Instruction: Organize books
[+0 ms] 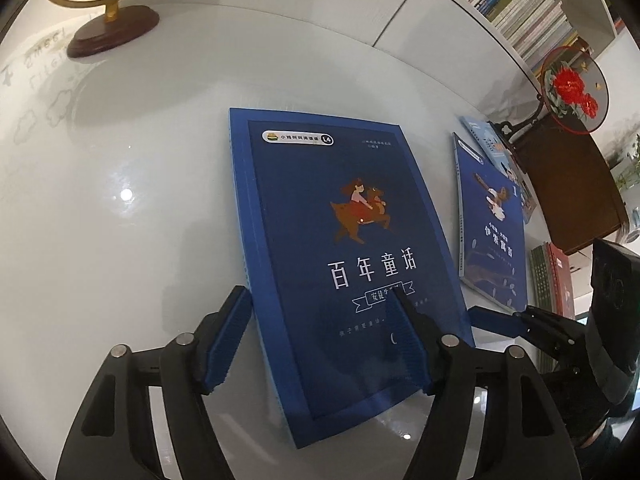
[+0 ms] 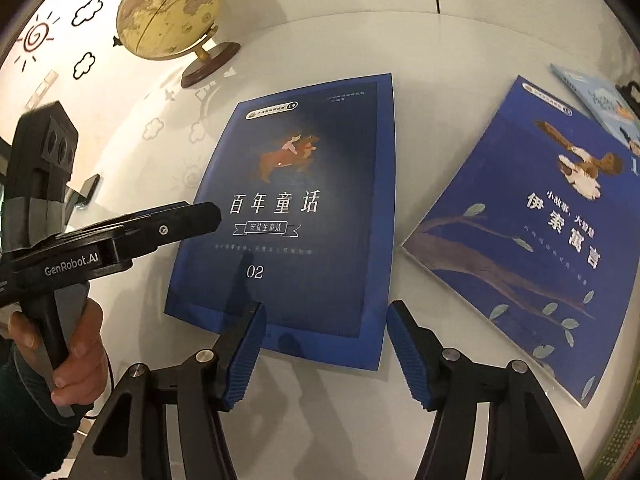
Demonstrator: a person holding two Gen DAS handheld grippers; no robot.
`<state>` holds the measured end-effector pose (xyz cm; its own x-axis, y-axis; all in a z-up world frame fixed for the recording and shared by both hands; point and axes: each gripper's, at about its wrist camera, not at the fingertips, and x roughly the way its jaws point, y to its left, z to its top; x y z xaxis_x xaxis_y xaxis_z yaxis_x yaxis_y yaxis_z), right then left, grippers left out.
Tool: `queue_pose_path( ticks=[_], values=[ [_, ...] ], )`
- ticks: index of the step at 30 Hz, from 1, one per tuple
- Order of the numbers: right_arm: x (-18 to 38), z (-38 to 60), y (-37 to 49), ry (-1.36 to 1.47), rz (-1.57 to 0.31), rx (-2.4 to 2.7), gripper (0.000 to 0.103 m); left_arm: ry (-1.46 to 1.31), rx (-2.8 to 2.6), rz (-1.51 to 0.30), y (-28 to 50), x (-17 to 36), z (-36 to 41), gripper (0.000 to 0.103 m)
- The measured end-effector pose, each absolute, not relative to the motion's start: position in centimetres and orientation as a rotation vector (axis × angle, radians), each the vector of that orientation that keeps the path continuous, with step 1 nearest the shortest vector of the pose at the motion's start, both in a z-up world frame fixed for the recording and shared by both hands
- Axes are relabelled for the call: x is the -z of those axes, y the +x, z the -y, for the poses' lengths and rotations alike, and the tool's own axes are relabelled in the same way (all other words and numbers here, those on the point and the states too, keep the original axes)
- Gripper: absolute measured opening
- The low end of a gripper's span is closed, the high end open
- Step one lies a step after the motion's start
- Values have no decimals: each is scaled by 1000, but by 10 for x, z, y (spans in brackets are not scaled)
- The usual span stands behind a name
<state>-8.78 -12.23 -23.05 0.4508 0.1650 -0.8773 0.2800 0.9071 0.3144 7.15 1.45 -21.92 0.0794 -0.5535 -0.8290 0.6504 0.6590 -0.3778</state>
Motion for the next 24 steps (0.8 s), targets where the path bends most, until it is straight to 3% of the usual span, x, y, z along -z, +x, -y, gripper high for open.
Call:
queue_pose_path(
  ticks=[7, 15, 24],
  values=[
    [231, 136, -99, 560, -1068, 54, 63, -221, 975, -1311, 102, 227, -39, 67],
    [230, 140, -107, 596, -1041, 61, 63, -314, 1053, -1271, 109, 213, -33, 68],
    [229, 141, -104, 622, -1054, 88, 63, -546, 1082, -1355, 132, 228, -34, 68]
  ],
)
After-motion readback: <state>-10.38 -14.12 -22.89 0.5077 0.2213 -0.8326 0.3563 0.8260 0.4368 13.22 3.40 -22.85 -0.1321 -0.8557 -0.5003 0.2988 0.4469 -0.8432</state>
